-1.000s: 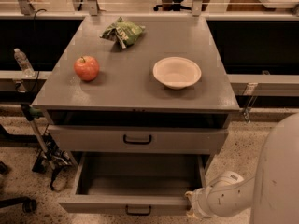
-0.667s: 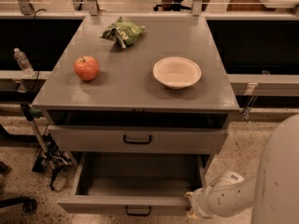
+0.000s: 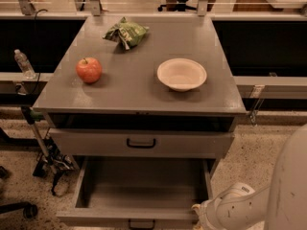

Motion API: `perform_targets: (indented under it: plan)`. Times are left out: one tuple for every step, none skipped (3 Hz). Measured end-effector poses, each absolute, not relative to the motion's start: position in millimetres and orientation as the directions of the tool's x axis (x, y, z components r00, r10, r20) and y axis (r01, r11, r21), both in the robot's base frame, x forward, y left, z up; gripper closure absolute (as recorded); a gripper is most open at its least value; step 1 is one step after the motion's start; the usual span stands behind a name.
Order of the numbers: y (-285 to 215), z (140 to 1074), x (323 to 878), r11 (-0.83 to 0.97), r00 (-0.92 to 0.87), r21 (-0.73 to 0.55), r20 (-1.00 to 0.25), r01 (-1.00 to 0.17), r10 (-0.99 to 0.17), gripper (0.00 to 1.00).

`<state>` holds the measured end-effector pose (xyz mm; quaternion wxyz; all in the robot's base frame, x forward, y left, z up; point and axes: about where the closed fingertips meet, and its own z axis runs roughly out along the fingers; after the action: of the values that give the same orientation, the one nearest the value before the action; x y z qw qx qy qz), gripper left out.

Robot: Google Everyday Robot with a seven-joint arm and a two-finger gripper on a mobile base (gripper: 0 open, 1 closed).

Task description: Open middle drawer

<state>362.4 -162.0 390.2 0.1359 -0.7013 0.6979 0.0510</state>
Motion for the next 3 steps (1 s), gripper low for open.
perform_targets:
  plan:
    - [-166.1, 385.9, 343.4, 0.028, 0.003, -0.106, -0.274, -0.994, -0.962, 1.00]
    - [-165.5, 388.0, 343.0, 0.028, 0.003, -0.106, -0.274, -0.994, -0.962, 1.00]
    - [-165.2, 387.8, 342.8, 0.027, 0.003, -0.106, -0.274, -0.994, -0.962, 0.82]
